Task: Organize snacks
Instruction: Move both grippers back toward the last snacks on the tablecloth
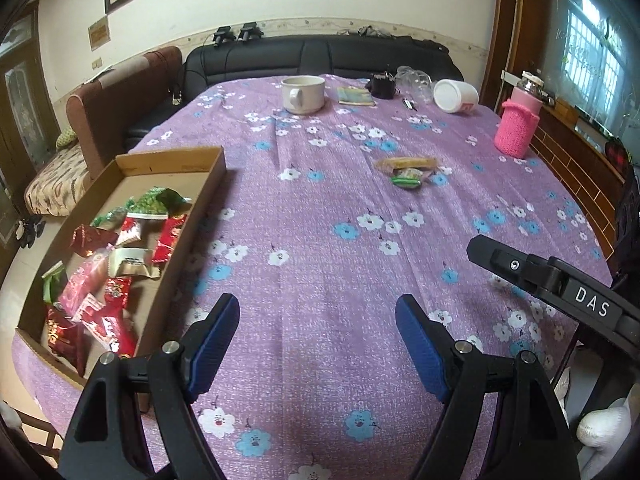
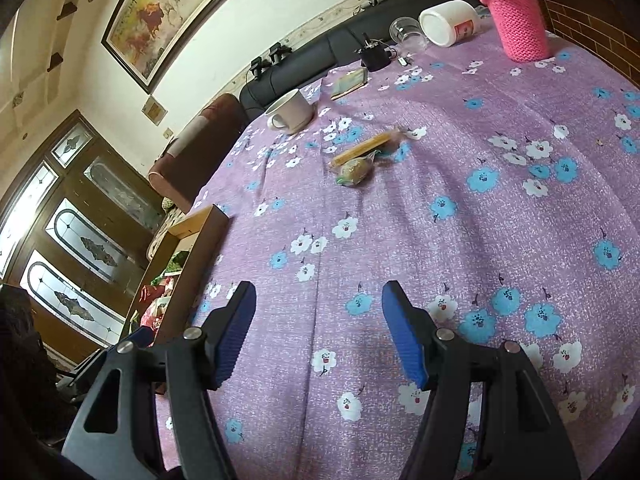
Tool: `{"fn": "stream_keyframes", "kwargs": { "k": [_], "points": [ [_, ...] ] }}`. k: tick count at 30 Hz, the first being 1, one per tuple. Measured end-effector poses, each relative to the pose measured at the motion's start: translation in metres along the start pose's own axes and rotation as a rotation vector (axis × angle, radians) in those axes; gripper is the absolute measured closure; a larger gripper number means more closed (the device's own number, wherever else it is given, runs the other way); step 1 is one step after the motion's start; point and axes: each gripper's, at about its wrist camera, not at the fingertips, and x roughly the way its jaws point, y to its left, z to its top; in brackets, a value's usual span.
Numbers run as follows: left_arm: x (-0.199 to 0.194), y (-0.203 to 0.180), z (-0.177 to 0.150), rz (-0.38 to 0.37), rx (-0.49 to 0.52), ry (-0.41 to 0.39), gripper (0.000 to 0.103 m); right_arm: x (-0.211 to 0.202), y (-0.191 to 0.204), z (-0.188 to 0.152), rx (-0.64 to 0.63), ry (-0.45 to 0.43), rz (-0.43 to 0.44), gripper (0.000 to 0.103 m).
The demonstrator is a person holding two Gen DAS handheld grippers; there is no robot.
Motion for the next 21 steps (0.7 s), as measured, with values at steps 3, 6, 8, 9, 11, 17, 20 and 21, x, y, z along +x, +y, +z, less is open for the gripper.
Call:
{"fn": "stream_keyframes", "kwargs": {
  "k": [3,6,8,9,11,17,20,21],
  "points": [
    [0.005,0.0,-0.001,-0.007,-0.005,0.014,0.023,0.001,-0.001,0.0,0.002,0.004,-0.001,0.036],
    [0.008,0.0,-0.001,-0.011,-0.005,0.023,0.023,0.003,-0.003,0.001,0.002,0.007,-0.002,0.036],
    [0.01,-0.001,-0.002,-0.015,-0.005,0.029,0.023,0.004,-0.003,0.001,0.003,0.009,-0.003,0.036],
    [0.012,-0.001,-0.002,-0.017,-0.005,0.033,0.023,0.005,-0.004,0.001,0.003,0.011,-0.003,0.036],
    [0.015,-0.002,-0.002,-0.023,-0.003,0.043,0.023,0.005,-0.005,0.002,0.002,0.014,-0.005,0.036],
    [0.027,-0.003,-0.005,-0.03,-0.001,0.073,0.023,0.005,0.0,0.005,-0.032,0.018,-0.026,0.036],
    [0.032,-0.002,-0.005,-0.035,-0.006,0.087,0.023,0.001,0.002,0.014,-0.051,0.007,-0.029,0.036],
    [0.034,-0.002,-0.006,-0.037,-0.009,0.093,0.023,-0.001,0.002,0.019,-0.056,0.002,-0.032,0.036]
  ]
}}
